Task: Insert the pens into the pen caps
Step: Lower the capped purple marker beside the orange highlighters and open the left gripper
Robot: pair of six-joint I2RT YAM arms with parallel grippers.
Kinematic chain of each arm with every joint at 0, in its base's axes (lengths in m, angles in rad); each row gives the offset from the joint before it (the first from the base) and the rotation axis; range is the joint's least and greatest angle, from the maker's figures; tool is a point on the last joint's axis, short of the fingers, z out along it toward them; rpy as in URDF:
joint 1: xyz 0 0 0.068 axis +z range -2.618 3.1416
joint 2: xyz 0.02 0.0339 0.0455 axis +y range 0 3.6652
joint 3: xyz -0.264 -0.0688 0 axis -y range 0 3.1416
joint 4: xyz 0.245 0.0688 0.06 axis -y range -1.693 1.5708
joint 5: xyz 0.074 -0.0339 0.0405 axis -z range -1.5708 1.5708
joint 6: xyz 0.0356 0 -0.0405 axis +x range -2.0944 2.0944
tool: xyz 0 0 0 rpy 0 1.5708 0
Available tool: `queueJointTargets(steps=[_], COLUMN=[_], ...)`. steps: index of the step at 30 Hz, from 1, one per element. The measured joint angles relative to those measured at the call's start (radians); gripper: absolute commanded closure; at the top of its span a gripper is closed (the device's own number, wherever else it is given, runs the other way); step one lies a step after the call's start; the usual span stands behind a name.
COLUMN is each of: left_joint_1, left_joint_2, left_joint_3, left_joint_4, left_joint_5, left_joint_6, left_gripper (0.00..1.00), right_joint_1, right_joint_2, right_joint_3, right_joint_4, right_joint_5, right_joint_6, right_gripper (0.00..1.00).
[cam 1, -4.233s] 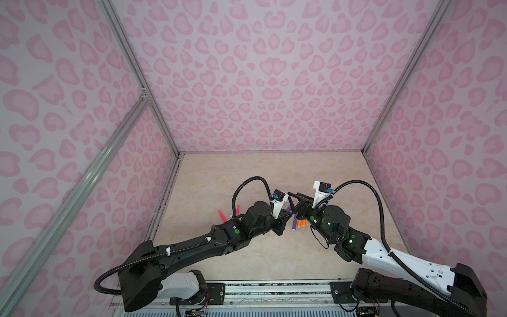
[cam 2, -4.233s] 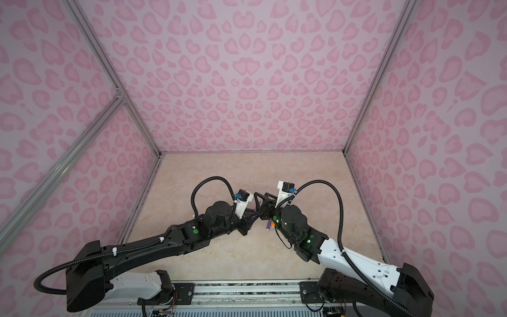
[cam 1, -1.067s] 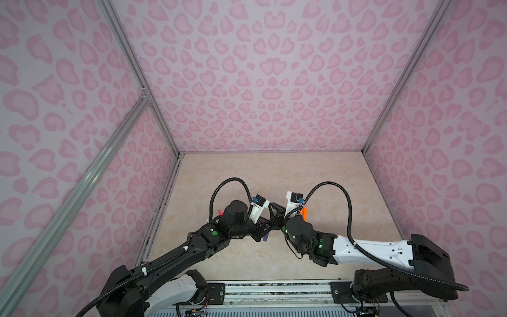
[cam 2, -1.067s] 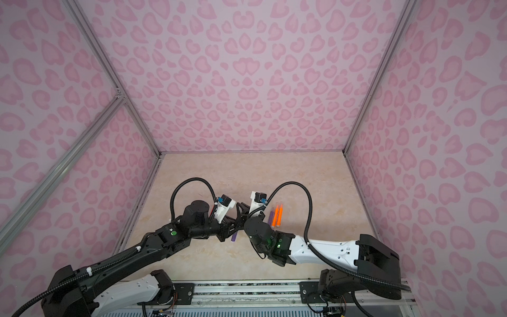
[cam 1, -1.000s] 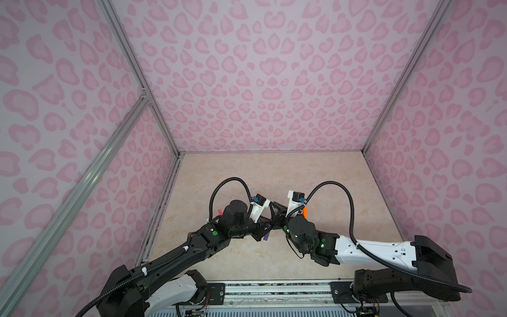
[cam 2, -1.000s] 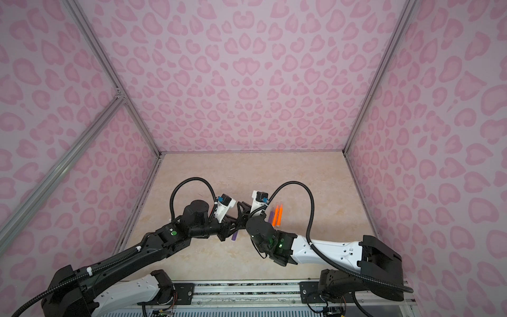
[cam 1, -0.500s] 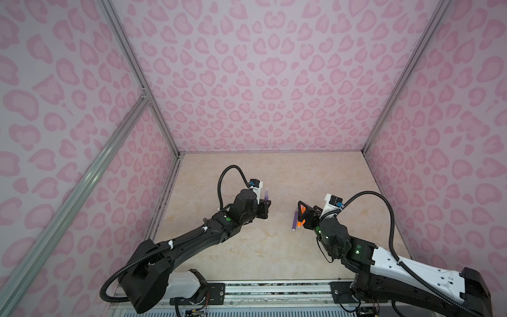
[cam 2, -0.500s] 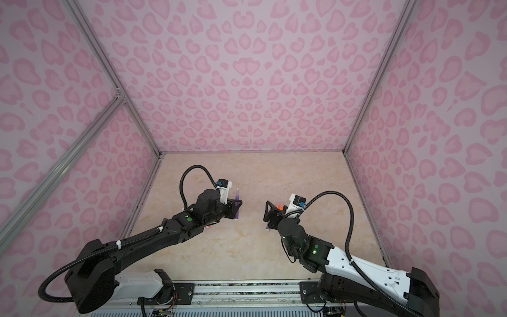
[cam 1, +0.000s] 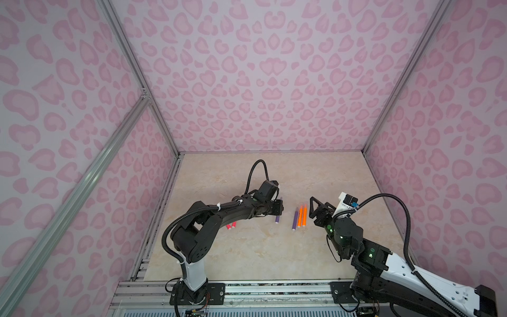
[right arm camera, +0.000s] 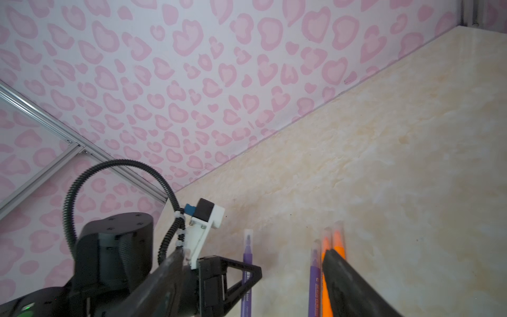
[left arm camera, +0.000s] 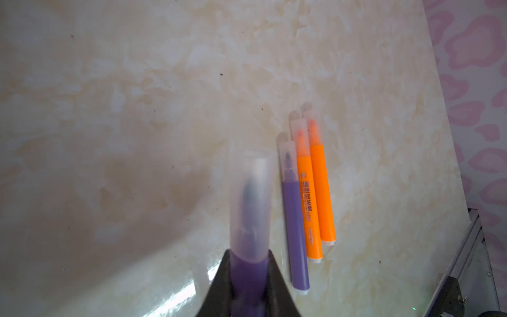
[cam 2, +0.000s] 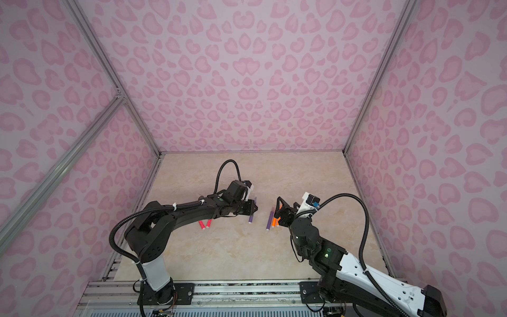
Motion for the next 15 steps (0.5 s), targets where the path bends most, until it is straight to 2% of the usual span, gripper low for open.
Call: queueJointTargets(steps=[7,15], left_joint_1=[-0.025,-0.049], left_joint_2=[0.096,0.176], left_joint_3=[0.091,0.175], left_joint_4=[-0.043,-0.098], left_joint_5=[0.090,0.130], left_joint_6=[0.032,0.071], left_gripper=[0.97,0.97], right_joint_1=[-0.013,-0.018], right_joint_2=[0.030,0.172], right_joint_3=[-0.015,0.021], right_joint_4=[0.027,0.047], right_joint_5=[-0.033,-0.085], right_joint_6=[-0.041,-0.040], right_gripper=[0.21,0.22])
